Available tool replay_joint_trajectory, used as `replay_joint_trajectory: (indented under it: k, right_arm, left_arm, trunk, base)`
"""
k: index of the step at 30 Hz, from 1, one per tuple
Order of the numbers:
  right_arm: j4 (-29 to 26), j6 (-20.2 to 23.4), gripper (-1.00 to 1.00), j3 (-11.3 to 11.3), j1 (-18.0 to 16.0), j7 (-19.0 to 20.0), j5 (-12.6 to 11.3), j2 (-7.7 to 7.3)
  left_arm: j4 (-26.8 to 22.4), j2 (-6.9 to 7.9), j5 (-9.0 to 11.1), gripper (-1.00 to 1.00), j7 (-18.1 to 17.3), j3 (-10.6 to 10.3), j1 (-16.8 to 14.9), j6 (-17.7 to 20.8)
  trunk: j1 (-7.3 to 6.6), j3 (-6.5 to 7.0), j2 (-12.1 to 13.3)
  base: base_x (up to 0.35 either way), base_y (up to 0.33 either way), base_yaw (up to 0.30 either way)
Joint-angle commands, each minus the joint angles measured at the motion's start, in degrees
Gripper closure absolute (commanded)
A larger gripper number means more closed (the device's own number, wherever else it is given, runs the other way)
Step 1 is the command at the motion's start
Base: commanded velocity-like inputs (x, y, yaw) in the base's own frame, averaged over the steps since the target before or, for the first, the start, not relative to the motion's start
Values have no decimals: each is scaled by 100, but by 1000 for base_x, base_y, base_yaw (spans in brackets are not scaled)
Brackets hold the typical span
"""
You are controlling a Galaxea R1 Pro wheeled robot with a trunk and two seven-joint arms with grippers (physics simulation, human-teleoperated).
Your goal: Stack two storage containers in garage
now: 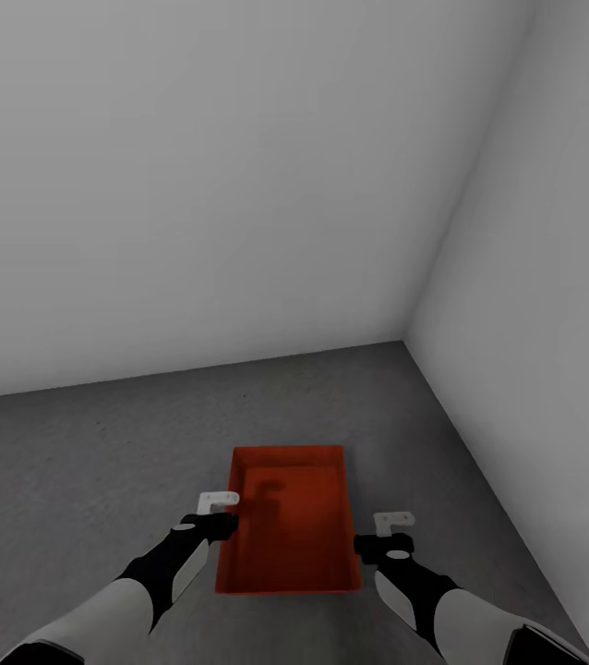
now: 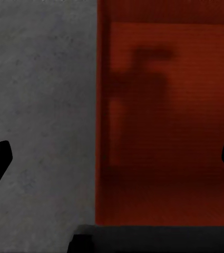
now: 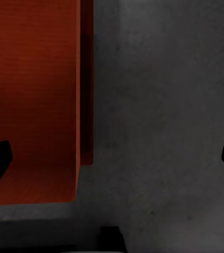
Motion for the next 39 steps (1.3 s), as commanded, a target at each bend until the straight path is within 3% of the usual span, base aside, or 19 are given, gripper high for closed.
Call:
replay_joint_trajectory:
  k: [1, 8, 26, 39]
  right_arm:
    - [-2, -18, -100, 47, -4, -25, -60, -1]
    - [-2, -18, -100, 47, -4, -25, -60, -4]
    - [1, -18, -100, 47, -4, -25, -60, -4]
    - [5, -18, -100, 47, -4, -27, -60, -2]
  left_arm:
    - [-12, 5, 56, -100, 44, -49, -2, 27]
    - [-16, 8, 70, -100, 37, -44, -2, 61]
    - [-12, 11, 73, -100, 35, -40, -2, 48]
    - [6, 34, 55, -100, 47, -40, -2, 24]
  trunk:
    - [3, -8, -9]
    - [3, -8, -9]
    - [3, -8, -9]
    - [3, -7, -9]
  base:
    - [0, 0, 0]
    - [-62, 0, 0]
    - [-313, 0, 0]
    - [-23, 0, 0]
